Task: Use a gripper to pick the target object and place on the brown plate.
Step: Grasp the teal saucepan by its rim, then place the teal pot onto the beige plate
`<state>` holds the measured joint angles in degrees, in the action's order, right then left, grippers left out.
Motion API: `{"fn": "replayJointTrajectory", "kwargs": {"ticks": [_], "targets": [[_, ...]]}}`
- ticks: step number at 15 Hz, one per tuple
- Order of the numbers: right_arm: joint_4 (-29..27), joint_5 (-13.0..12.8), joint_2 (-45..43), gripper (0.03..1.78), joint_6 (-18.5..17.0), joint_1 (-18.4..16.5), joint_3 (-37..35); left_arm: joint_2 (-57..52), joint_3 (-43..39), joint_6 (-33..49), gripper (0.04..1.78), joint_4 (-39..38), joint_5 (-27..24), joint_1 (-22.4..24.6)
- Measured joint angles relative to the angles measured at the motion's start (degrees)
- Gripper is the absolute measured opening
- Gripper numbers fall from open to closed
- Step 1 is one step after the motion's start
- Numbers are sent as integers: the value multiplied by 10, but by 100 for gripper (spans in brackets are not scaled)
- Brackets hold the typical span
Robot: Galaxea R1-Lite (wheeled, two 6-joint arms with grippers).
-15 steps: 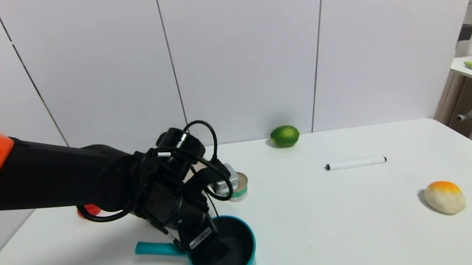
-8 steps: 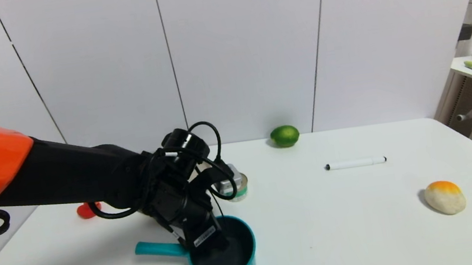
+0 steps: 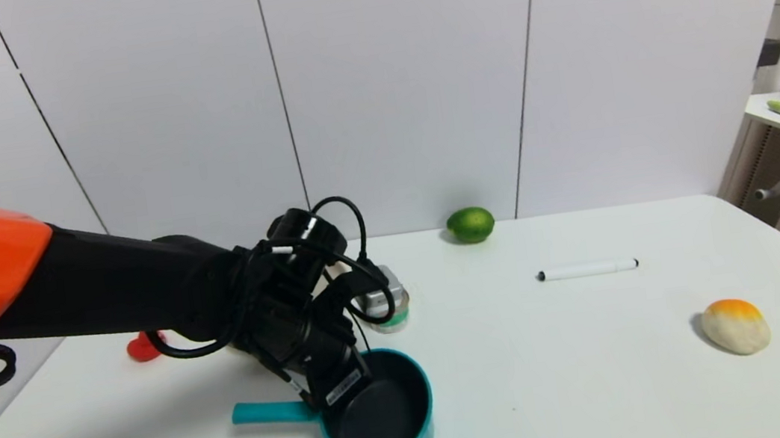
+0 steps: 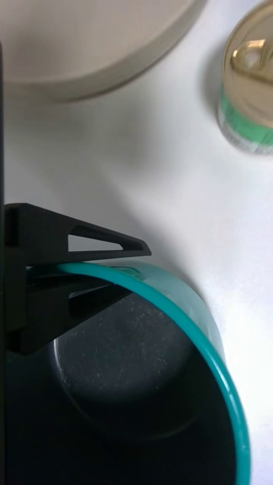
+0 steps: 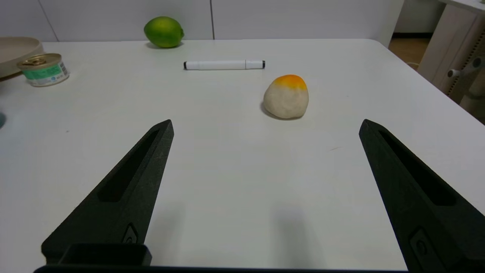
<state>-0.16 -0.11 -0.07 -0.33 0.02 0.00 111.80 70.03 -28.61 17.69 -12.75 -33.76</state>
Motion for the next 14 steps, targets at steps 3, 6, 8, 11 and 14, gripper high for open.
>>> {"fn": "replayJointTrajectory", "kwargs": {"ticks": [3, 6, 8, 11, 14], "targets": [[1, 0, 0, 169, 0, 0, 0, -4, 5, 5, 15, -1, 0, 0], [1, 0, 0, 169, 0, 0, 0, -20, 20, 29, 13, -1, 1, 0], [1, 0, 0, 169, 0, 0, 0, -29, 42, 31, 13, -3, 1, 9], [1, 0, 0, 169, 0, 0, 0, -33, 91, 29, 13, -21, 2, 40], [0, 0, 0, 169, 0, 0, 0, -24, 134, 26, 13, -61, 2, 90]]}}
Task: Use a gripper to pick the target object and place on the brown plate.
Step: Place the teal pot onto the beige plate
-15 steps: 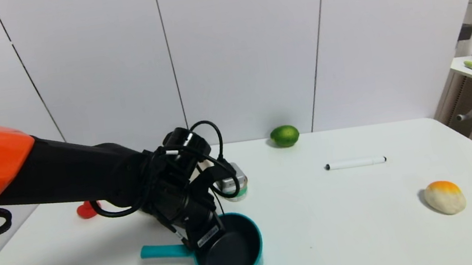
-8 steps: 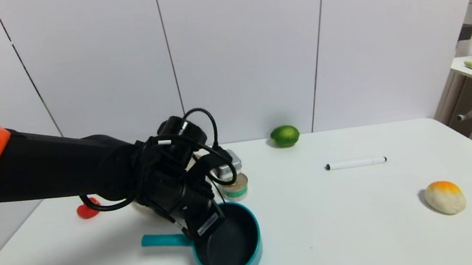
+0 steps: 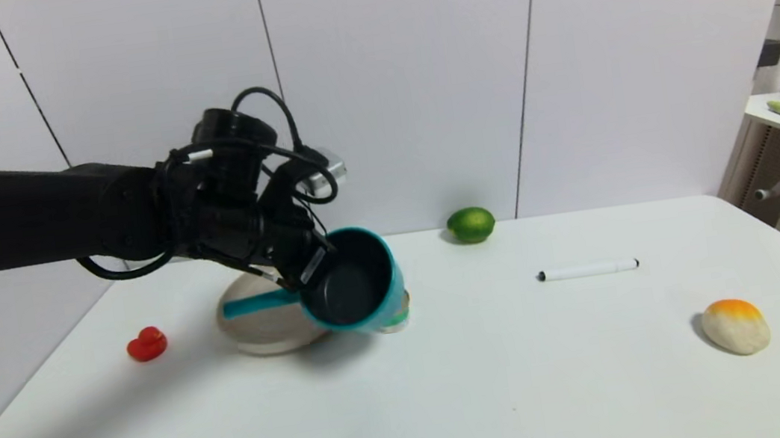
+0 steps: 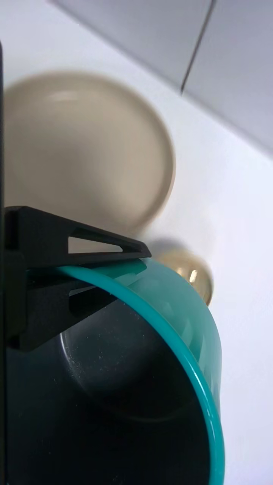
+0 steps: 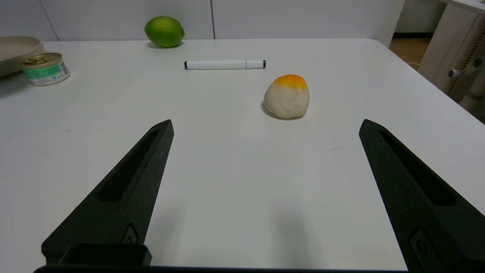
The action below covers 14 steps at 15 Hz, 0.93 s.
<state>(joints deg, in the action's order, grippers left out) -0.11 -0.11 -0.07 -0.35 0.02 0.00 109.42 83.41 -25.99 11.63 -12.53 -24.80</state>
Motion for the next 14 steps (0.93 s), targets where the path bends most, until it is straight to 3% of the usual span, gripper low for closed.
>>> {"fn": "replayJointTrajectory", "kwargs": {"ticks": [6, 12, 14], "targets": [[0, 0, 0, 169, 0, 0, 0, 47, 18, -18, 13, -64, -1, 94], [0, 0, 0, 169, 0, 0, 0, 95, 7, -23, 13, -127, -3, 134], [0, 0, 0, 169, 0, 0, 0, 101, -5, -23, 41, -128, -2, 135]]}}
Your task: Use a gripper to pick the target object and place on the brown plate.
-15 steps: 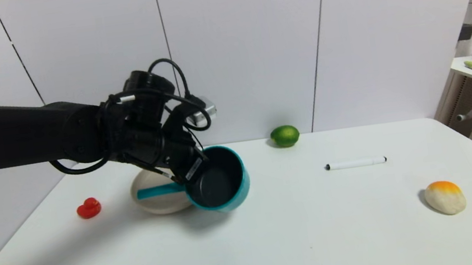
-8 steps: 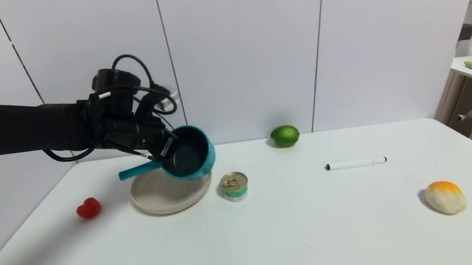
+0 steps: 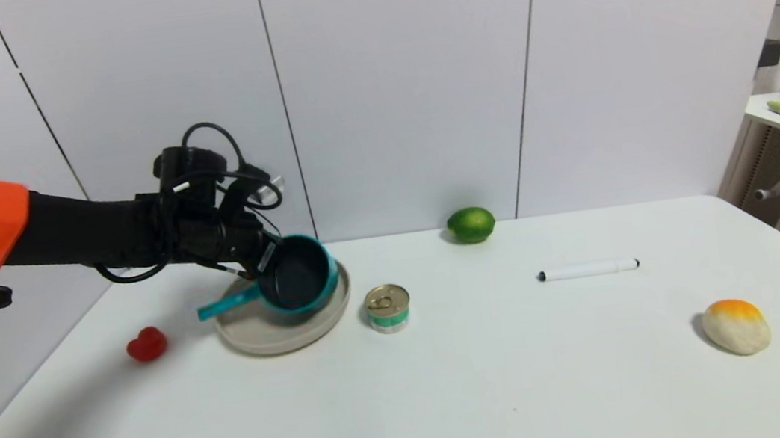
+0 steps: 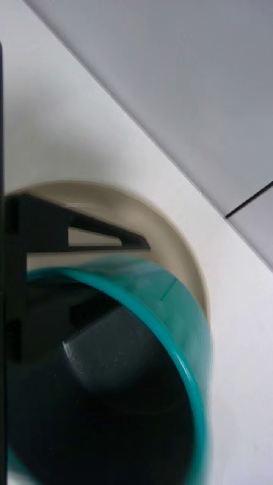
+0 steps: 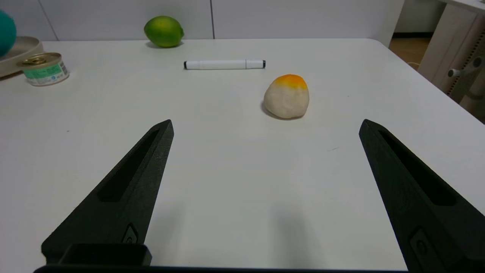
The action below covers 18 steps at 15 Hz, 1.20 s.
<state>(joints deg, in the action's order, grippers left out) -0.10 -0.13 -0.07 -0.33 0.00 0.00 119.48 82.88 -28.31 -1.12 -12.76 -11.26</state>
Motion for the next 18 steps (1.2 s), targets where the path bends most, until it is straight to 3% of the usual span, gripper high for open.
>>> {"fn": "replayJointTrajectory", "kwargs": {"ticks": [3, 7, 14, 18], "targets": [[0, 0, 0, 169, 0, 0, 0, 3, -7, 0, 83, 2, 0, 1], [0, 0, 0, 169, 0, 0, 0, -14, -7, -1, 118, 23, 0, 1], [0, 0, 0, 169, 0, 0, 0, -202, -41, -7, 149, 185, 2, 1], [0, 0, 0, 169, 0, 0, 0, -402, -223, 31, 158, 204, 3, 12]]}}
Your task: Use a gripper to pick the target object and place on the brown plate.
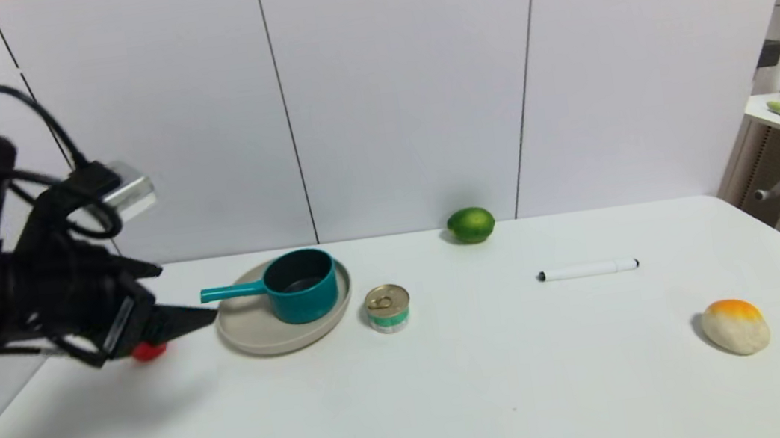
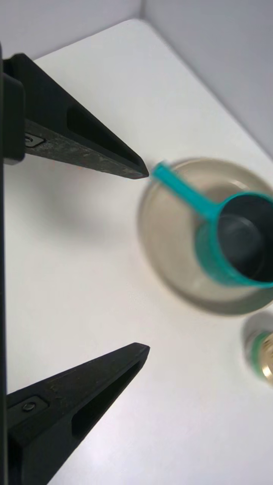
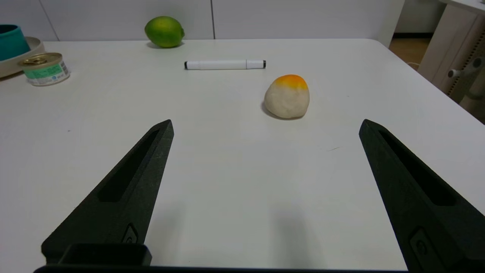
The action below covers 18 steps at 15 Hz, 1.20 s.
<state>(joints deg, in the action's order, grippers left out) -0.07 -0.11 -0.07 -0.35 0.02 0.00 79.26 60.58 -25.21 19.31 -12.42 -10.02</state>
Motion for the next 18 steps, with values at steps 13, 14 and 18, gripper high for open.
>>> {"fn": "replayJointTrajectory", "kwargs": {"ticks": [13, 14, 18], "targets": [[0, 0, 0, 169, 0, 0, 0, -633, -584, 115, 167, -233, 85, 86], [0, 0, 0, 169, 0, 0, 0, -670, -592, 117, 167, -228, 104, 90], [0, 0, 0, 169, 0, 0, 0, -768, -604, 133, 169, -199, 84, 98]]}}
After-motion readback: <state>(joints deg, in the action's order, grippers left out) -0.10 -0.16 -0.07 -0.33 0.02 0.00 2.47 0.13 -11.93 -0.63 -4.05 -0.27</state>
